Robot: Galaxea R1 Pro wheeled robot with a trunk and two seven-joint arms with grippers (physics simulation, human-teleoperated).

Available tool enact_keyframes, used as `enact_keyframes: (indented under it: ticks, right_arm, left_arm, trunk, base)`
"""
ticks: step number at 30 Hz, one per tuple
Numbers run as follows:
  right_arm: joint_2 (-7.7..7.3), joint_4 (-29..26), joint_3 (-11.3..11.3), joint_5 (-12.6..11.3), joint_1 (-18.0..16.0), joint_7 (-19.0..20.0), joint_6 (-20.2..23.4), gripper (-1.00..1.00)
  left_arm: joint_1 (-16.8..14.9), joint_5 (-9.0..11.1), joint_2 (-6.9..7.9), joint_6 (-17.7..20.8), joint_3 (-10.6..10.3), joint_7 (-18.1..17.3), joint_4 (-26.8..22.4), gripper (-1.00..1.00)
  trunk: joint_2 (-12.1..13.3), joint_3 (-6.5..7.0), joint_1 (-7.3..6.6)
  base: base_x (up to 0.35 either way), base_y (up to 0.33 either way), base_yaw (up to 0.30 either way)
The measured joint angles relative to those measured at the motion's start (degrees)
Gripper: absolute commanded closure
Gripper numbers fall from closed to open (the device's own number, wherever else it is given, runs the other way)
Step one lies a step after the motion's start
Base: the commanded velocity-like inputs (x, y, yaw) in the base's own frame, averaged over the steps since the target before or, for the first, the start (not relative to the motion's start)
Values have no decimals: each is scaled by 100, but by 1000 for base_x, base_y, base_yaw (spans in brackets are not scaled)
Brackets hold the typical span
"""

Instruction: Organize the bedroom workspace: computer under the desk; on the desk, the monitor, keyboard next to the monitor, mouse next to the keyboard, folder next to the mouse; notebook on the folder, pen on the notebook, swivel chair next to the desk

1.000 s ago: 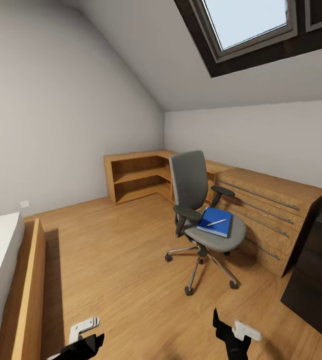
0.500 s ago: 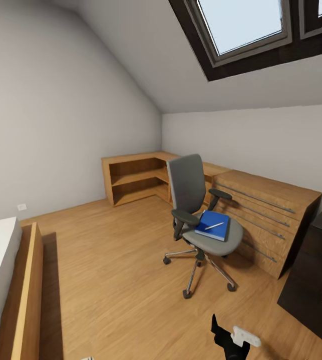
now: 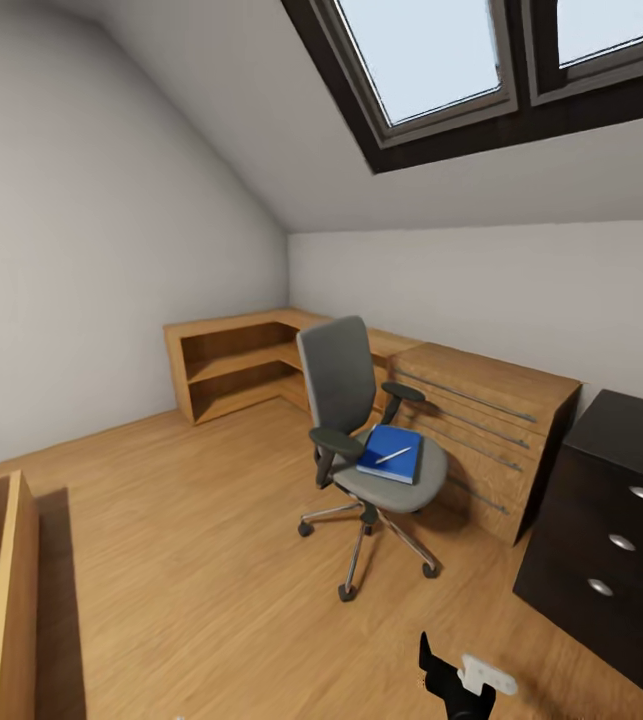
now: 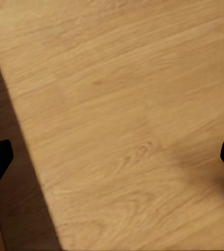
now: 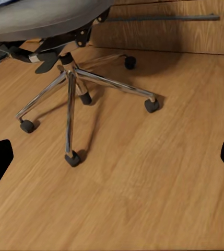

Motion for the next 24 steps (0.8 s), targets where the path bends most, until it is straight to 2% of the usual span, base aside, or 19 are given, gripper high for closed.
enact_keyframes:
  ticks: [7,20,24]
  right_arm:
    - [1,-2,0,0,0,4,44,-100]
    - [1,-6,-1,0,0,5,135,-100]
    - [1,-6,3,6,0,5,195,-100]
  left_arm:
    - [0,5,1,10,-7,-8,26,-100]
    - [0,5,0,14,-16,-13,56,-100]
    - [0,10,1,10,-5,-6,56,-100]
  trunk:
    - [281,133,-152]
    - [803,367,-437]
    - [963,439,-527]
  base:
    - [-61,-24,-260]
    - [-262,-161,-272]
    - [-122,-97,-277]
